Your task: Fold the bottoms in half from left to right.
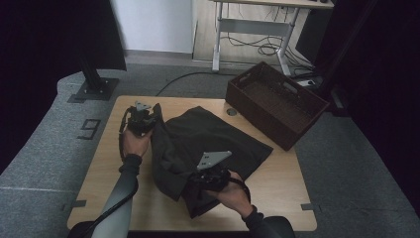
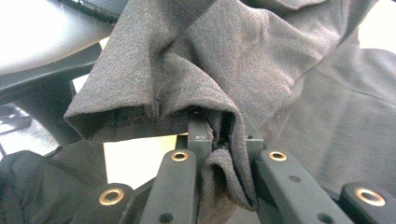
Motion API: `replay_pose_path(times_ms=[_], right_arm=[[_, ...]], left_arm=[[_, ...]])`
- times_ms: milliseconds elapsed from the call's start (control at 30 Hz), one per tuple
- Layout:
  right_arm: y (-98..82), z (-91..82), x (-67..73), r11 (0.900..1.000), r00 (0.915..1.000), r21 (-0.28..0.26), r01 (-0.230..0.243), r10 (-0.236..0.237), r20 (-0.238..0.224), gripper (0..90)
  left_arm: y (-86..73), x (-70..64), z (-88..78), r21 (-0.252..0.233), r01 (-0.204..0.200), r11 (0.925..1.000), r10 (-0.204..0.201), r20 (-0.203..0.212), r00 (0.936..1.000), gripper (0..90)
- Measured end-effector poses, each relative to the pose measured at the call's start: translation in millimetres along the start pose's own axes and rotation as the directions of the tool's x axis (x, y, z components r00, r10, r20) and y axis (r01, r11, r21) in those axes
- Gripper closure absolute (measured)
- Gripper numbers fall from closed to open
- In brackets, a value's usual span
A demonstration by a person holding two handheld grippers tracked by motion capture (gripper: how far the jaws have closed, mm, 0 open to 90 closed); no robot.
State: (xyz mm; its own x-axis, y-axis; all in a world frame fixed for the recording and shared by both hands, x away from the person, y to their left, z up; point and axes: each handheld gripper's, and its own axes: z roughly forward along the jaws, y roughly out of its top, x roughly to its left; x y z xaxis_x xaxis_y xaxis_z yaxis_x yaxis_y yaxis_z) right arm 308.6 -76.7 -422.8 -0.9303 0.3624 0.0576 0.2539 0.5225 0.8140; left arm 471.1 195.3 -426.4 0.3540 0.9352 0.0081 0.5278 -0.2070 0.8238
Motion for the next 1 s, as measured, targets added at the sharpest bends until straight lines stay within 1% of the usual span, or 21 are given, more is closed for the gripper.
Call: replay_pose_path(times_ms=[133, 233, 400, 433, 567, 633, 700, 767, 833, 967, 1000], right_arm=[[-3.2, -22.5, -12.6, 0.999, 0.9988, -0.029, -0.022, 0.023, 0.043, 81.0], [-5.9, -39.3, -22.1, 0.998, 0.9961, -0.051, -0.037, 0.041, 0.078, 81.0], [-8.5, -65.6, -35.9, 0.995, 0.9885, -0.081, -0.054, 0.065, 0.136, 81.0], [-8.7, -70.6, -38.6, 0.995, 0.9869, -0.086, -0.056, 0.068, 0.146, 81.0], [-11.4, -89.5, -51.4, 0.992, 0.9775, -0.106, -0.072, 0.091, 0.190, 81.0], [-14.6, -94.5, -58.1, 0.991, 0.9732, -0.107, -0.084, 0.104, 0.205, 81.0], [-20.7, -98.1, -67.0, 0.990, 0.9662, -0.102, -0.102, 0.123, 0.227, 80.9], [-26.6, -98.7, -73.8, 0.989, 0.9610, -0.092, -0.115, 0.134, 0.242, 80.9], [-35.0, -97.7, -82.8, 0.989, 0.9548, -0.077, -0.130, 0.146, 0.259, 80.8], [-49.4, -93.7, -98.6, 0.985, 0.9453, -0.058, -0.161, 0.171, 0.278, 80.5], [-53.3, -92.2, -102.7, 0.984, 0.9411, -0.053, -0.172, 0.179, 0.287, 80.5]], left_arm=[[15.0, -10.1, 5.2, -0.033, -0.011, 0.9994, 0.011, 0.005, 0.9999, 84.3], [28.6, -19.4, 10.2, -0.056, -0.021, 0.9982, 0.021, 0.008, 0.9997, 84.3], [48.7, -34.1, 18.4, -0.071, -0.048, 0.9963, 0.049, 0.020, 0.9986, 84.3], [53.8, -37.5, 20.8, -0.075, -0.050, 0.9959, 0.053, 0.029, 0.9982, 84.2], [66.7, -48.4, 29.8, -0.090, -0.060, 0.9941, 0.064, 0.040, 0.9971, 84.1], [71.8, -53.9, 37.2, -0.088, -0.069, 0.9938, 0.073, 0.042, 0.9965, 84.0], [75.0, -58.4, 45.9, -0.077, -0.082, 0.9936, 0.086, 0.042, 0.9954, 84.0], [76.9, -62.3, 56.6, -0.070, -0.082, 0.9942, 0.086, 0.051, 0.9950, 83.9], [77.9, -65.4, 67.4, -0.059, -0.083, 0.9948, 0.087, 0.056, 0.9947, 83.8], [78.0, -70.8, 88.4, -0.023, -0.094, 0.9953, 0.095, 0.058, 0.9938, 83.6], [77.1, -72.2, 94.5, -0.010, -0.096, 0.9953, 0.096, 0.058, 0.9936, 83.6]])
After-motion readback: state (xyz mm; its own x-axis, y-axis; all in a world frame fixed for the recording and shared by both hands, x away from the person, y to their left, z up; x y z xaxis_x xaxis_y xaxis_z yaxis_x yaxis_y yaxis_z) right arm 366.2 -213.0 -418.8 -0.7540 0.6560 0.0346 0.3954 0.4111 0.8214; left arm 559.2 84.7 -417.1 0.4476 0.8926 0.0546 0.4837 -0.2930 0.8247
